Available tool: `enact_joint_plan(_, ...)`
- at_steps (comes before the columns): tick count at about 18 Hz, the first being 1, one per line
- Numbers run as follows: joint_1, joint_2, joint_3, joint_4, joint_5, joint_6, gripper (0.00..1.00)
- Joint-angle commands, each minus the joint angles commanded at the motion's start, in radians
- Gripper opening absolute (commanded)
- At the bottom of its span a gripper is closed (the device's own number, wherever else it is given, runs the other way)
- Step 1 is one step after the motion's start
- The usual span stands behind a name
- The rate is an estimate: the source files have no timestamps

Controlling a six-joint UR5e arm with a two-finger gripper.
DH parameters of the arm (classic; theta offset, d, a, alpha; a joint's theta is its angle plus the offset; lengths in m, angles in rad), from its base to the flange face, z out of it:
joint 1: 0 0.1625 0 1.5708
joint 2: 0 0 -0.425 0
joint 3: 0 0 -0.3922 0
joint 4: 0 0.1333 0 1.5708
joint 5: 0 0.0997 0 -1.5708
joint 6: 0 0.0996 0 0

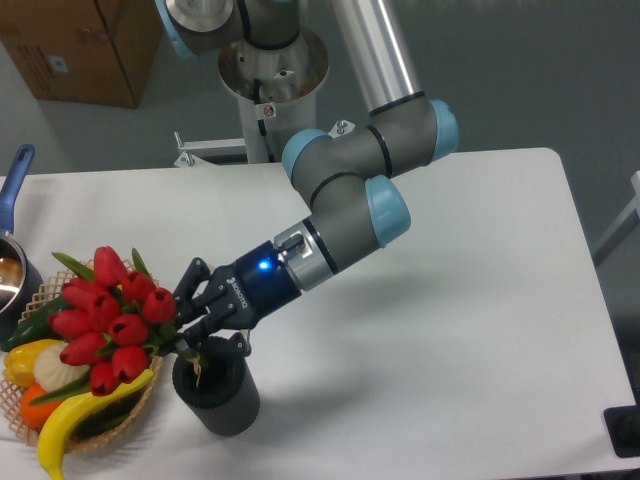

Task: Insert the flowers into the vase
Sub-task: 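Lower the tulip stems into the vase opening, then open the gripper and withdraw it up from the tulips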

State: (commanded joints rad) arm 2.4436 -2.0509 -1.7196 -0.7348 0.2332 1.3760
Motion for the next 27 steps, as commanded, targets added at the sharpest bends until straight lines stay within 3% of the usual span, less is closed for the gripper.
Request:
enact_joint_plan(2, 0.006, -0.005, -0.002, 0.0, 0.0, 0.0, 0.59)
enact_joint_plan(4, 0.012, -0.008, -0.003, 0.0, 0.0, 0.0, 0.94)
enact_joint_plan(5, 0.02, -0.008, -0.008, 0.0, 0.0, 0.0, 0.99)
enact_joint_plan(17, 0.077, 0.017, -0.071, 0.0, 0.0, 0.002, 1.0)
enact_joint_plan(23, 0.205, 0.089, -0.071, -0.005, 0.009, -0.015, 1.0)
enact_joint_plan(27, 0.322, 0.156, -0.048, -0.006, 0.251, -0.021, 1.0)
